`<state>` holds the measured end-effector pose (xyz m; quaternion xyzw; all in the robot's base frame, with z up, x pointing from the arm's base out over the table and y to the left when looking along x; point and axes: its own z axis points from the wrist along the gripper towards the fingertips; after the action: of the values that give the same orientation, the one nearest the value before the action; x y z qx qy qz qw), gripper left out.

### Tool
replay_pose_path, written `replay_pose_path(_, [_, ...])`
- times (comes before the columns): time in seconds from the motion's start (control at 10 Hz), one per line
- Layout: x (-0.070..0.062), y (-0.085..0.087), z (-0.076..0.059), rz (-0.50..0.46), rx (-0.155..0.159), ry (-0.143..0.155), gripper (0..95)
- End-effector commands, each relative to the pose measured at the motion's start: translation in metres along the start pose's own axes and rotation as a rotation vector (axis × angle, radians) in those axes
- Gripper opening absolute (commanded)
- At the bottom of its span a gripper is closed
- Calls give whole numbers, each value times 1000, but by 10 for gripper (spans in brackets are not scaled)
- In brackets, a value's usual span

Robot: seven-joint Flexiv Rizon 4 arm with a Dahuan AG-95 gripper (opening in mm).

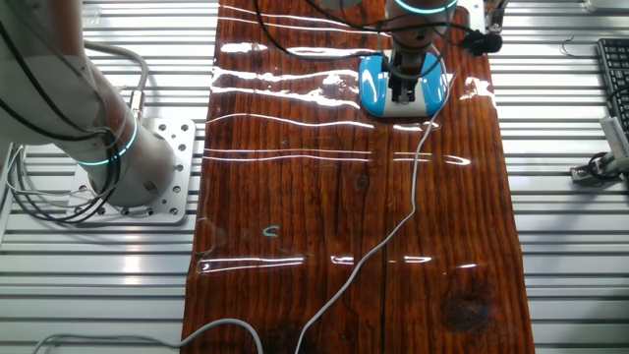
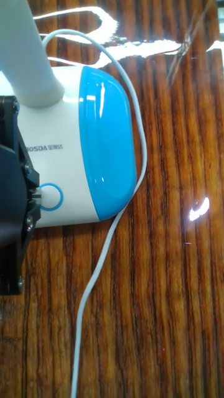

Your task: Turn on the desk lamp by pressing the button

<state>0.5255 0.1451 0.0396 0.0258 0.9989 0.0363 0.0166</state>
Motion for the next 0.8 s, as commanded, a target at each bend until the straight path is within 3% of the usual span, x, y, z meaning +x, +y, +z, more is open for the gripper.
replay_pose_path(0.1, [-2, -1, 31, 3, -7, 28, 0])
replay_pose_path(0.4, [-8, -4, 22, -9, -5, 73, 0])
replay_pose_path(0.6, [-9, -6, 21, -1, -18, 58, 0])
replay_pose_path(0.8, [-12, -5, 20, -5, 1, 56, 0])
